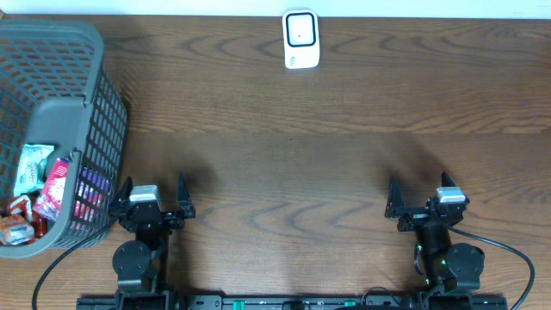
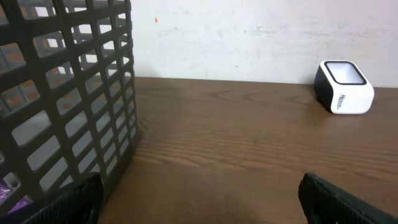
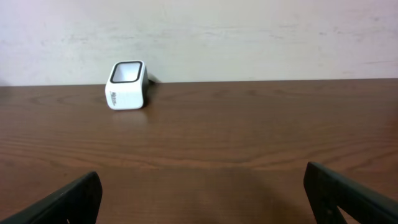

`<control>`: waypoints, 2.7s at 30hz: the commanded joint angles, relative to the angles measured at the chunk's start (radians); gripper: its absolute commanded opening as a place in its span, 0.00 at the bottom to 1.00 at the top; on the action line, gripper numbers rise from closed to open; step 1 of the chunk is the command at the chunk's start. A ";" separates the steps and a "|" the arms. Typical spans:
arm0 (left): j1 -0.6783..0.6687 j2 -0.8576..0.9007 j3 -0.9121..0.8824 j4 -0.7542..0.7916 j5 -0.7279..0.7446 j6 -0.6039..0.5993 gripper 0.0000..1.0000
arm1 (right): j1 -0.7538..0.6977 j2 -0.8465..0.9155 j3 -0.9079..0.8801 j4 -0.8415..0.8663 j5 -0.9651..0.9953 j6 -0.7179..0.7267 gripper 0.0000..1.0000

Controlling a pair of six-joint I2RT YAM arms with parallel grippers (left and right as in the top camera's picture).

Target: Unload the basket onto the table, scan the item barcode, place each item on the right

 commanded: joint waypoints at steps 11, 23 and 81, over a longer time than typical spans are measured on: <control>0.005 -0.006 -0.018 -0.039 -0.006 -0.016 0.99 | -0.005 -0.006 -0.001 -0.005 0.005 0.013 0.99; 0.005 -0.006 -0.018 -0.039 -0.006 -0.016 0.99 | -0.005 -0.006 -0.001 -0.005 0.005 0.013 0.99; 0.005 -0.006 -0.017 0.020 0.158 -0.171 0.99 | -0.005 -0.006 -0.001 -0.005 0.005 0.013 0.99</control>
